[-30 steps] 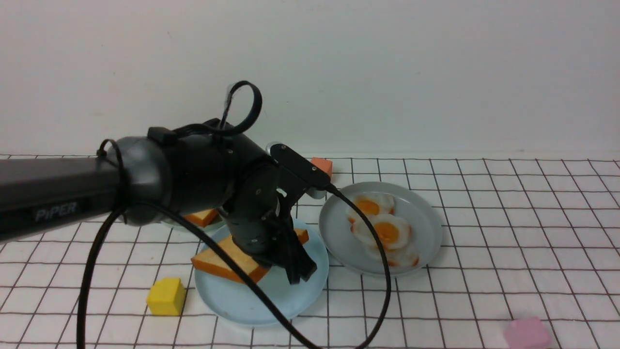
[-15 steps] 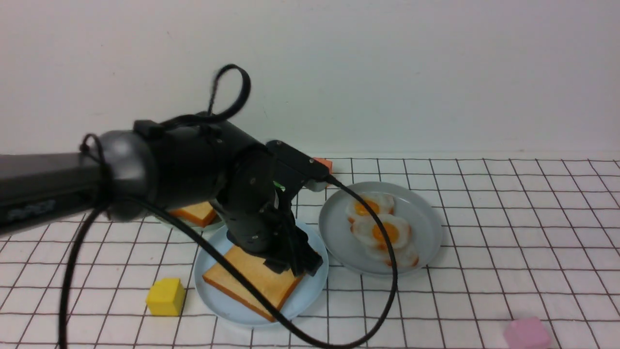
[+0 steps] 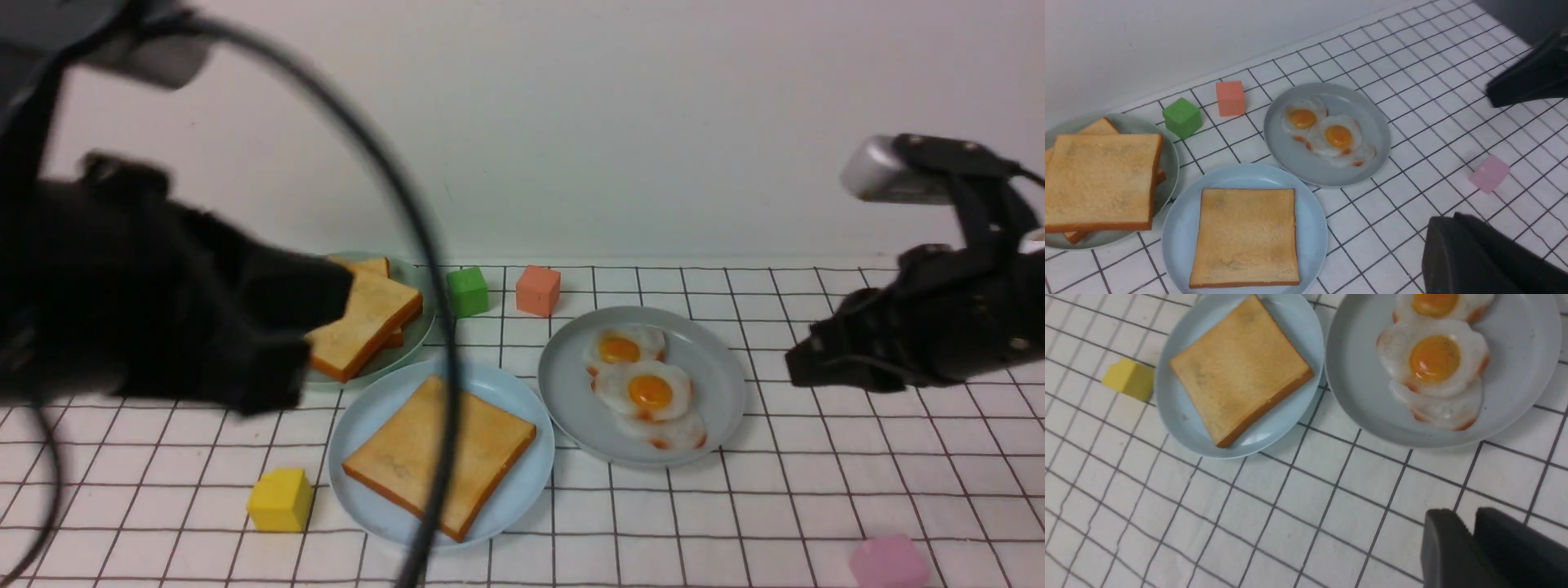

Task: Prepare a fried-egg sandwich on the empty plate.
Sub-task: Use the right arm to grab a fried egg

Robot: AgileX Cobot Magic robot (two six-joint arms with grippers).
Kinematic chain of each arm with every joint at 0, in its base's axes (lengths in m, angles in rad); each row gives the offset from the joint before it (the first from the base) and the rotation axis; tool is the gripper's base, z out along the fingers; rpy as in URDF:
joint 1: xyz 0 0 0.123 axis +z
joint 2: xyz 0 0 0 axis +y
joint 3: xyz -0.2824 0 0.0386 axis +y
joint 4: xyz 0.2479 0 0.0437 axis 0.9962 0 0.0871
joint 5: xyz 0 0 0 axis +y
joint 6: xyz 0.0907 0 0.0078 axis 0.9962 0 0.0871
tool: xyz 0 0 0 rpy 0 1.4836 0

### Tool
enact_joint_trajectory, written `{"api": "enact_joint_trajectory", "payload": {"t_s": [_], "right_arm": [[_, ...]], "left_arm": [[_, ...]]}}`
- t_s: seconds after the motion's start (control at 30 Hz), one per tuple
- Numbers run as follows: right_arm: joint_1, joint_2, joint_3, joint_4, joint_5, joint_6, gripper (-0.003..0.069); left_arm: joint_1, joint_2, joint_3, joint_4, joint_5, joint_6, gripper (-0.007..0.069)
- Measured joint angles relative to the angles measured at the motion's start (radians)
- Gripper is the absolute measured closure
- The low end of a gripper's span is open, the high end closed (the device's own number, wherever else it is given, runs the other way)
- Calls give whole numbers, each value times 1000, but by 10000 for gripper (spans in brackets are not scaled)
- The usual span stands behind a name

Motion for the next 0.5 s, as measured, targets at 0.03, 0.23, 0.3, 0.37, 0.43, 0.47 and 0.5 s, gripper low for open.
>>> {"api": "enact_joint_trajectory", "payload": {"t_s": [0.03, 0.23, 0.3, 0.37, 0.43, 0.47, 0.5], "right_arm": [[0, 59, -23, 0, 0, 4, 498], [0, 354, -205, 1, -2, 79, 386], [0, 446, -284, 1, 6, 99, 362], [-2, 483, -316, 1, 12, 109, 356], [-16, 555, -382, 2, 29, 144, 349], [-26, 579, -407, 2, 31, 152, 348], [-33, 594, -423, 2, 32, 159, 347]], "left_arm": [[0, -54, 43, -3, -29, 0, 638], [0, -326, 268, -4, -178, 0, 638], [0, -379, 315, -7, -199, 0, 638], [0, -385, 321, -7, -201, 0, 638], [0, -391, 327, -7, -208, 0, 638], [0, -391, 327, -7, -209, 0, 638], [0, -391, 327, -7, -210, 0, 638]]}}
